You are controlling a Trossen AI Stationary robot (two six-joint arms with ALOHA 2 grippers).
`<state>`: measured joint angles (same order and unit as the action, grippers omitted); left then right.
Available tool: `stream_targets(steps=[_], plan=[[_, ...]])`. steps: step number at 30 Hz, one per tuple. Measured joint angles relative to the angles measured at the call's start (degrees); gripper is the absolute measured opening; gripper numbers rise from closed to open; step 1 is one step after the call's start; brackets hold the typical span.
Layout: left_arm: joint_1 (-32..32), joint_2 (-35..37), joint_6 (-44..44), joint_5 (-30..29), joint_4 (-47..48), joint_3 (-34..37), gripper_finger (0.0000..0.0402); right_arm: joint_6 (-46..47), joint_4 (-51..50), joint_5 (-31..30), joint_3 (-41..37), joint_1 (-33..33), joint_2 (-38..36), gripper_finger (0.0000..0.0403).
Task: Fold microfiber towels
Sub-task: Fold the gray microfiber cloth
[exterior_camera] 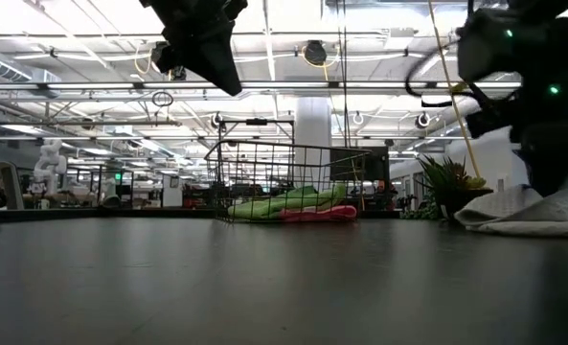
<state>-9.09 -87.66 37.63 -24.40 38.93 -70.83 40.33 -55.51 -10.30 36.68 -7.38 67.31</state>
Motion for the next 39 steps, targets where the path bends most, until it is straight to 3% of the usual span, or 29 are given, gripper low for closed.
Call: stream_targets(steps=[5,11,14,17,22,25,27,31,32,36,38,39], plan=[[0.0,0.0,0.1,0.0,0.0,0.0,0.0026,0.4,8.7,2.9,6.2,-0.3,0.0,0.0002],[0.0,0.0,0.1,0.1,-0.1,0.0,0.0026,-6.3,18.3,3.3,14.7,-0.3,0.0,0.0001],[0.0,0.0,0.2,0.4,-0.1,0.0,0.0026,-10.7,26.2,7.1,17.1,-0.3,0.0,0.0001],[0.0,0.0,0.2,0.5,-0.1,0.0,0.0026,-15.1,36.6,10.5,18.0,-0.6,0.0,0.0001],[0.0,0.0,0.1,0.5,-0.1,0.0,0.0026,-12.0,38.3,5.6,17.9,-0.2,0.0,0.0001],[0.0,0.0,0.1,0.5,-0.1,0.0,0.0026,-10.9,46.2,15.0,17.9,-0.3,0.0,0.0],[0.0,0.0,-0.2,0.6,-0.1,0.0,0.0026,-12.4,51.4,17.8,18.0,-0.8,-0.7,0.0],[0.0,0.0,-0.3,0.6,0.1,0.0,0.0026,-11.7,50.4,8.6,18.0,0.0,-2.9,0.0],[0.0,0.0,-0.3,0.6,0.3,0.0,0.0026,-10.3,50.8,9.0,17.9,0.4,-3.2,0.0],[0.0,0.0,-0.3,0.6,0.3,0.0,0.0026,-11.6,63.7,22.6,17.9,0.9,-4.3,0.0],[0.0,0.0,-0.4,0.6,0.4,0.0,0.0026,-14.5,67.6,23.5,18.1,0.8,-5.0,0.0],[0.0,0.0,-0.4,0.6,0.4,0.0,0.0026,-15.4,66.9,20.8,18.1,0.9,-5.5,0.0]])
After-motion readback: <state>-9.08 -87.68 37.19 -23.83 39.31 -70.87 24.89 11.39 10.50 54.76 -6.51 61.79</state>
